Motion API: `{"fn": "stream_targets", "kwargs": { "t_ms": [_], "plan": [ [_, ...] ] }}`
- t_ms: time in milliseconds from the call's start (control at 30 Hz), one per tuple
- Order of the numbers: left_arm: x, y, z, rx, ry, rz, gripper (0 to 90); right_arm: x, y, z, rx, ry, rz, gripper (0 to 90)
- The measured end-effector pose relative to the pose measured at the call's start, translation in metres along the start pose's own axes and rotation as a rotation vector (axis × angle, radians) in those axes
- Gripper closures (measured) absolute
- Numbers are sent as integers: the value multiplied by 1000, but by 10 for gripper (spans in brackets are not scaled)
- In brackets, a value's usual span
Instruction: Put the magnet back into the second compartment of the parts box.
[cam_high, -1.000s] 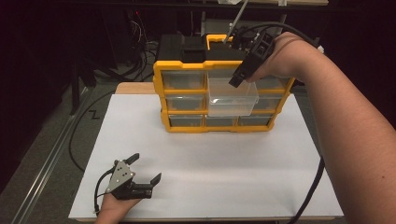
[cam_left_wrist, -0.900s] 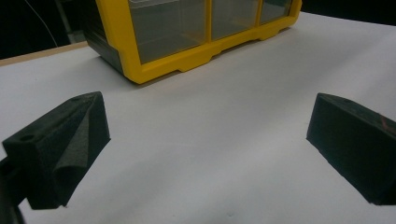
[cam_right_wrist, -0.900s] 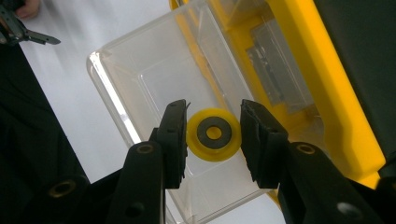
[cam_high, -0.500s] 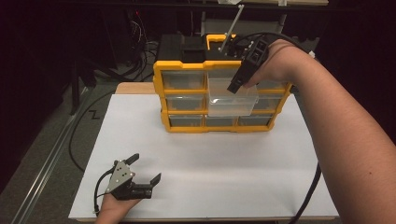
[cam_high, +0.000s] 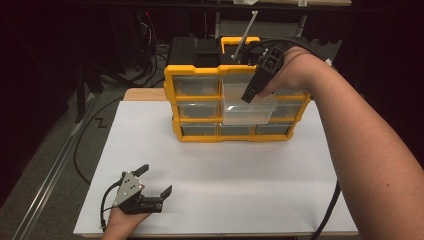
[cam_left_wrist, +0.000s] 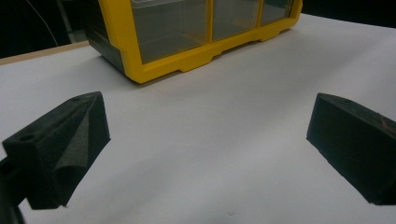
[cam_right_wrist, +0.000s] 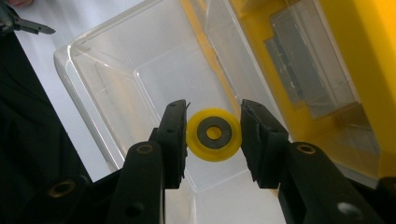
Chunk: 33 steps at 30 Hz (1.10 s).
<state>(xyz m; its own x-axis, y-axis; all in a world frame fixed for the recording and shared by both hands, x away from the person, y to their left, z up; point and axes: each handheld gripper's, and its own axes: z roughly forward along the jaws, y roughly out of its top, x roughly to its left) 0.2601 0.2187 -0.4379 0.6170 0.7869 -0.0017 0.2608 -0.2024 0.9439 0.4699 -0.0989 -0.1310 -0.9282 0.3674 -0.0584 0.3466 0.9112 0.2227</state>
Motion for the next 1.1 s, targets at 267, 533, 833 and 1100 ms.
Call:
{"fn": "stream_targets", "kwargs": {
  "t_ms": [267,533,833,1100],
  "plan": [
    [0,0,0,-1,1,1,4,-1,0,-5,-27,3,-1,460],
    [0,0,0,2,0,6,4,3,-2,-23,-62,-27,30,373],
    [0,0,0,6,1,4,4,7,-12,-36,-74,-31,38,364],
    [0,0,1,4,2,5,4,10,-28,-43,-73,-42,57,354]
  ]
}}
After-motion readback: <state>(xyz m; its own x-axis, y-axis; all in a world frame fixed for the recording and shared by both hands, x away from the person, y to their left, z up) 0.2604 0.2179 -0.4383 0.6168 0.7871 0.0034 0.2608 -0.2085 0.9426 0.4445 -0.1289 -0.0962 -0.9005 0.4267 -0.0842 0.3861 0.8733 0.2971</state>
